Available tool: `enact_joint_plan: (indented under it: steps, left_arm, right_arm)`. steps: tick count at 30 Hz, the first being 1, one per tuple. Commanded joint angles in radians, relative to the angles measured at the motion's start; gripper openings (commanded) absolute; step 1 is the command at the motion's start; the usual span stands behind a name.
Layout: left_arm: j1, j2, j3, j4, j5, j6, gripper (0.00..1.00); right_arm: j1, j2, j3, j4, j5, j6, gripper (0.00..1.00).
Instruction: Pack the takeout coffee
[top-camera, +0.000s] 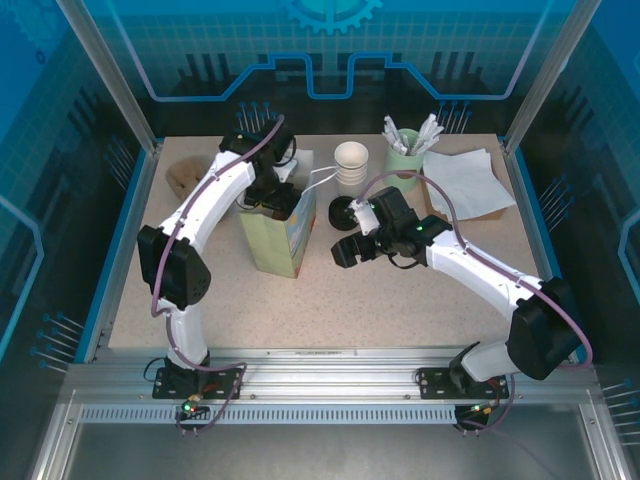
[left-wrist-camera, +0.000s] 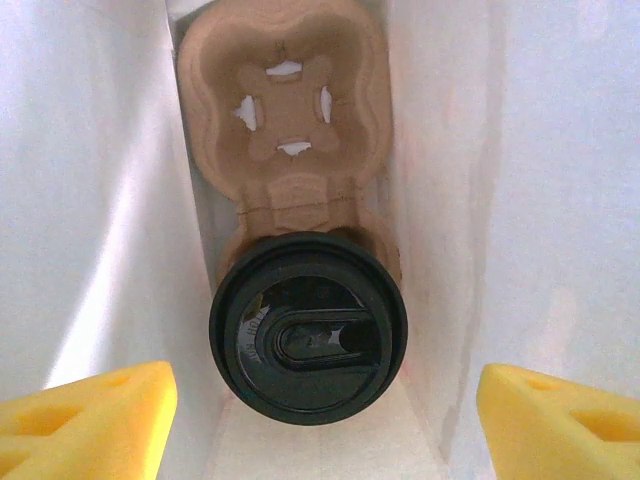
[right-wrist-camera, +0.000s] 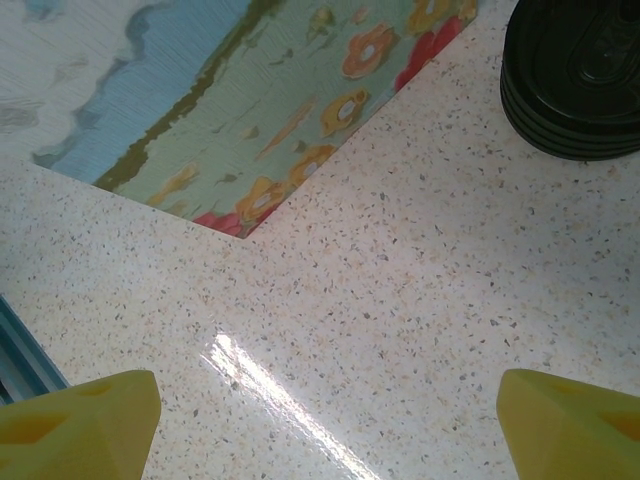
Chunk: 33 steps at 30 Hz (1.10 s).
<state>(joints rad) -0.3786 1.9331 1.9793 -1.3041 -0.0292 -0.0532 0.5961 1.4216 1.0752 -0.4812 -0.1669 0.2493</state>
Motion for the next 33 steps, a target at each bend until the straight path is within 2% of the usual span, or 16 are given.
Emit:
enact_joint_plan:
  steps: [1,22,33]
  left_arm:
    - [0.002,-0.045,0.046,-0.038,0.005,0.0,0.8]
    - [0.001,-0.085,0.266,-0.052,0.039,0.003,0.79]
    - [0.002,-0.163,0.293,0.015,0.089,-0.014,0.79]
  right_arm:
    - [0.019,0.011,0.029,-0.017,0.002,-0.009,0.89]
    - [0.019,-0.01,0.034,-0.019,0.021,-0.005,0.89]
    - [0.019,-0.014,0.037,-0.025,0.024,-0.004,0.89]
